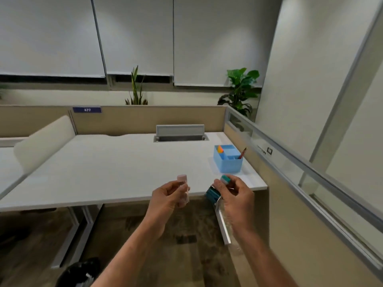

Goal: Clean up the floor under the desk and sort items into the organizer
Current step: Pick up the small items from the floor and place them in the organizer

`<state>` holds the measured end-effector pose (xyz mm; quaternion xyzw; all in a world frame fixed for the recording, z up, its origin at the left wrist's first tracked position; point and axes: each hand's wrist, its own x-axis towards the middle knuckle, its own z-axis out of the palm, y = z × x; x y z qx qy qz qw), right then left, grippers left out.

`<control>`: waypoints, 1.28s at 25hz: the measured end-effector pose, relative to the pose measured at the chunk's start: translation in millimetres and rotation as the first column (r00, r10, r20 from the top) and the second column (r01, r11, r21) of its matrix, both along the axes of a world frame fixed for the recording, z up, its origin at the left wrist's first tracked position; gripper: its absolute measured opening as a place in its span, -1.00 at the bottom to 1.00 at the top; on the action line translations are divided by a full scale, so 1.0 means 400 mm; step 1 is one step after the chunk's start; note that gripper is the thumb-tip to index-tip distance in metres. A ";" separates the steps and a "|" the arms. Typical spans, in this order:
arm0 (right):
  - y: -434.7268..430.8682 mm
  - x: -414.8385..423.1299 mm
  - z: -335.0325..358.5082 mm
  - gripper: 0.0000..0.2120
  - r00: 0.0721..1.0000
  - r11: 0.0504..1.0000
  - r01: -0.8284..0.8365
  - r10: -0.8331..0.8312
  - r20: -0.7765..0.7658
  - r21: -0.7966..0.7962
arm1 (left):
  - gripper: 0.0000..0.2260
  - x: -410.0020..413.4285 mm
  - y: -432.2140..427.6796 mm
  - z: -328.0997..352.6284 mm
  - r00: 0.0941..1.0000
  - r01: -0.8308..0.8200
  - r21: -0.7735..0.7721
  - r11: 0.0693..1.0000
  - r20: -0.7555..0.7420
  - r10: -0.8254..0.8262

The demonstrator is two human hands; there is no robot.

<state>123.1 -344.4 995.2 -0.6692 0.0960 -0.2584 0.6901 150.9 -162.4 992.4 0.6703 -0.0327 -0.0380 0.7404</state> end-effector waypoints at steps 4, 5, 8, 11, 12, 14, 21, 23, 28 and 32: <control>-0.032 0.097 0.027 -0.60 0.999 0.999 0.038 -0.038 0.004 -0.019 | -0.75 0.110 -0.026 0.024 1.000 0.004 0.054 0.999 0.001 -0.004; -0.043 0.123 0.030 -0.59 0.998 0.997 0.057 -0.057 0.004 -0.045 | -0.75 0.137 -0.033 0.027 1.000 0.004 0.064 0.998 0.006 -0.004; -0.090 0.201 0.033 -0.57 0.996 0.993 0.084 -0.082 0.031 -0.079 | -0.71 0.212 -0.061 0.037 1.000 0.017 0.093 0.996 0.021 -0.019; -0.152 0.287 0.026 -0.60 0.994 0.991 0.106 -0.103 0.044 -0.082 | -0.72 0.289 -0.105 0.042 1.000 0.001 0.114 0.993 0.021 -0.004; -0.176 0.318 0.020 -0.61 0.992 0.990 0.119 -0.116 0.044 -0.080 | -0.73 0.316 -0.124 0.041 1.000 -0.009 0.122 0.992 0.022 0.006; -0.229 0.388 0.002 -0.61 0.990 0.988 0.141 -0.139 0.039 -0.069 | -0.72 0.372 -0.167 0.030 0.999 -0.032 0.142 0.989 0.033 0.028; -0.437 0.680 -0.075 -0.73 0.990 0.987 0.144 -0.144 0.005 -0.068 | -0.78 0.602 -0.355 -0.031 0.994 -0.107 0.201 0.974 -0.010 0.111; -0.498 0.775 -0.097 -0.73 0.991 0.988 0.130 -0.131 -0.007 -0.084 | -0.76 0.675 -0.423 -0.039 0.990 -0.133 0.218 0.967 -0.021 0.140; -0.603 1.017 -0.177 -0.72 0.988 0.978 0.119 -0.134 -0.078 -0.169 | -0.78 0.836 -0.557 -0.081 0.976 -0.193 0.265 0.945 -0.050 0.213; -0.621 1.134 -0.258 -0.76 0.979 0.959 0.063 -0.114 -0.172 -0.276 | -0.79 0.911 -0.595 -0.119 0.965 -0.224 0.301 0.927 -0.063 0.254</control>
